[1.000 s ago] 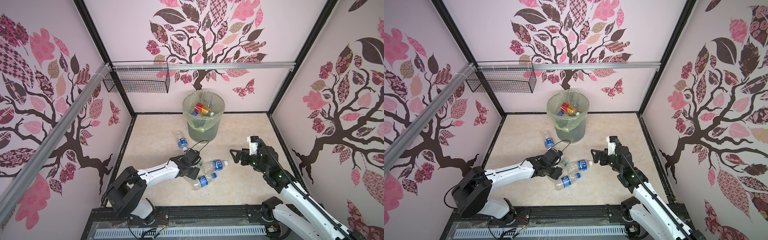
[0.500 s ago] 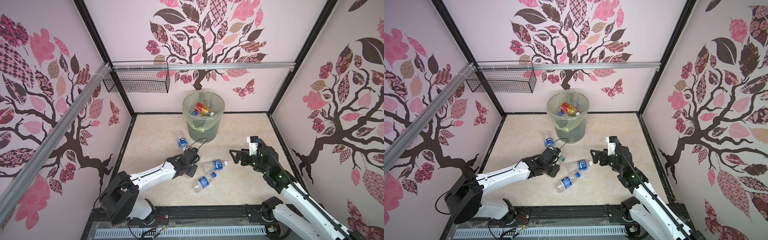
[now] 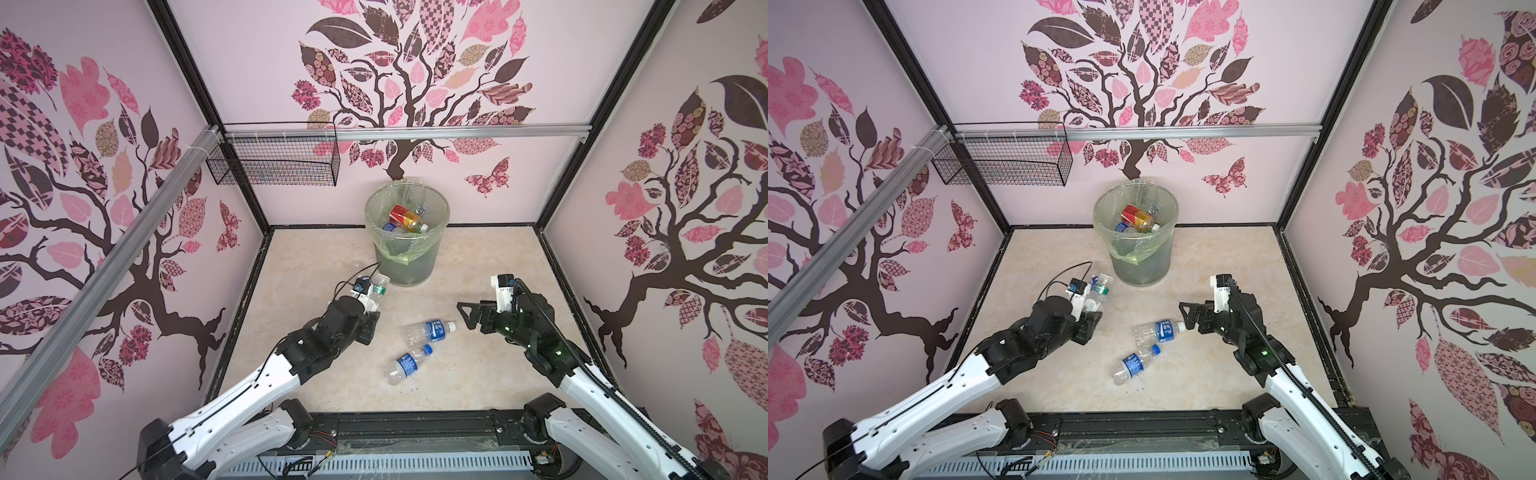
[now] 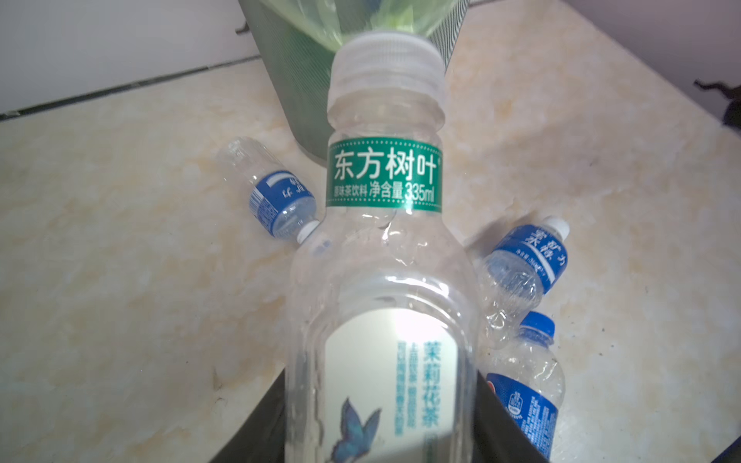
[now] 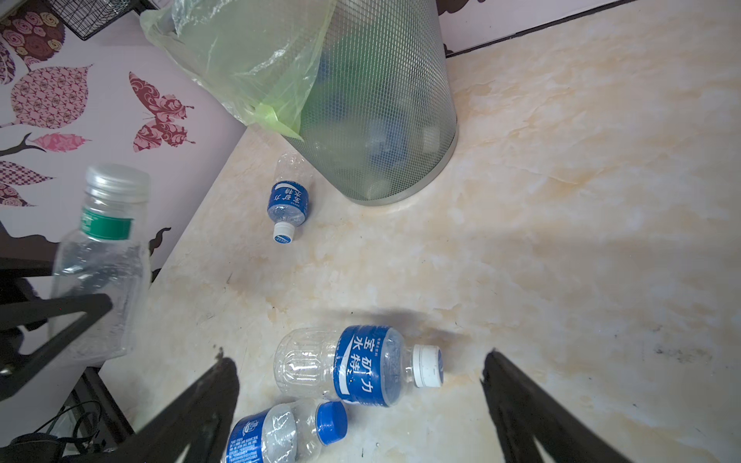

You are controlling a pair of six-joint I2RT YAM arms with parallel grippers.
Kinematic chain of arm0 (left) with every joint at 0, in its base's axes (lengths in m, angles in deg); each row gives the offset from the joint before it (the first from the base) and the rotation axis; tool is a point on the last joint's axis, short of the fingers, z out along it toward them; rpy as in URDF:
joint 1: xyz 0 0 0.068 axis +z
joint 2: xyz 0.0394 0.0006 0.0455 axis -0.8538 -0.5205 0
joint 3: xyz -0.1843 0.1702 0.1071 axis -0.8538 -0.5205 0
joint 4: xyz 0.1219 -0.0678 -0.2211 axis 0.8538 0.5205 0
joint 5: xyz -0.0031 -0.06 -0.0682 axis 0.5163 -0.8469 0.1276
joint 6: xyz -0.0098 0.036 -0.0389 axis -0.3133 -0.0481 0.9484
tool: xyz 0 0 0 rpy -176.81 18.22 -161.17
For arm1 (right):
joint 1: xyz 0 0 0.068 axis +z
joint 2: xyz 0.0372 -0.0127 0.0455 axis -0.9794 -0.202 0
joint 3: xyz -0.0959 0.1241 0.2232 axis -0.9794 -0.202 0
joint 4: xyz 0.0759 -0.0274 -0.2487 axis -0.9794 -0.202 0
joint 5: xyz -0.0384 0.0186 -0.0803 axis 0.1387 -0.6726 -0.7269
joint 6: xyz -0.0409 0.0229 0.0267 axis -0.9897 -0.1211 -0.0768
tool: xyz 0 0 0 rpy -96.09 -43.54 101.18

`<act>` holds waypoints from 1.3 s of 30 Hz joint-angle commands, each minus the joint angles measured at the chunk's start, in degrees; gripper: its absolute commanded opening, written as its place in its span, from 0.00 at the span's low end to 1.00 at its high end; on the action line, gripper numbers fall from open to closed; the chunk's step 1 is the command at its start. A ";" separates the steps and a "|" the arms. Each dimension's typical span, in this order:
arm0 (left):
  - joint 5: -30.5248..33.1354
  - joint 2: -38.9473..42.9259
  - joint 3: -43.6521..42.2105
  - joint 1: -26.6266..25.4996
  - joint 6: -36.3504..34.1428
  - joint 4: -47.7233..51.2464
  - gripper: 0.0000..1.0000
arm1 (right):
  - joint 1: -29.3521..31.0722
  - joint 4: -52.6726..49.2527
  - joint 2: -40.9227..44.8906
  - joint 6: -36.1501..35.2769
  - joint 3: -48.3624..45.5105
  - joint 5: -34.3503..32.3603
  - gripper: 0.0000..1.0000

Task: Throw the plastic bottles in the bin
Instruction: 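Close the left gripper on the green-label tea bottle and lift it, then carry the tea bottle over the wastebasket and open the left gripper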

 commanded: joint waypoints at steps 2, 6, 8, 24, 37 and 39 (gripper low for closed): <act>2.63 8.02 -5.68 0.12 1.14 -4.50 0.51 | 0.11 0.59 0.22 0.72 -0.18 1.13 0.97; 2.25 12.47 -6.49 0.14 1.88 -3.22 0.52 | 0.15 0.75 -0.03 1.07 -0.35 1.35 0.97; 2.98 13.83 -6.41 0.12 1.97 -2.48 0.52 | 0.12 0.94 -0.14 1.32 -0.44 1.62 0.97; -0.56 -7.03 20.01 3.87 -4.51 -4.90 0.52 | 0.09 0.78 0.55 1.44 -1.67 1.37 0.98; -6.42 -53.99 85.35 13.97 -8.85 19.77 0.90 | 0.17 -3.01 3.51 0.90 -0.86 1.68 0.98; -7.39 -47.93 75.06 13.99 -9.27 14.29 0.93 | 0.13 -2.65 4.16 0.90 -1.35 1.01 0.98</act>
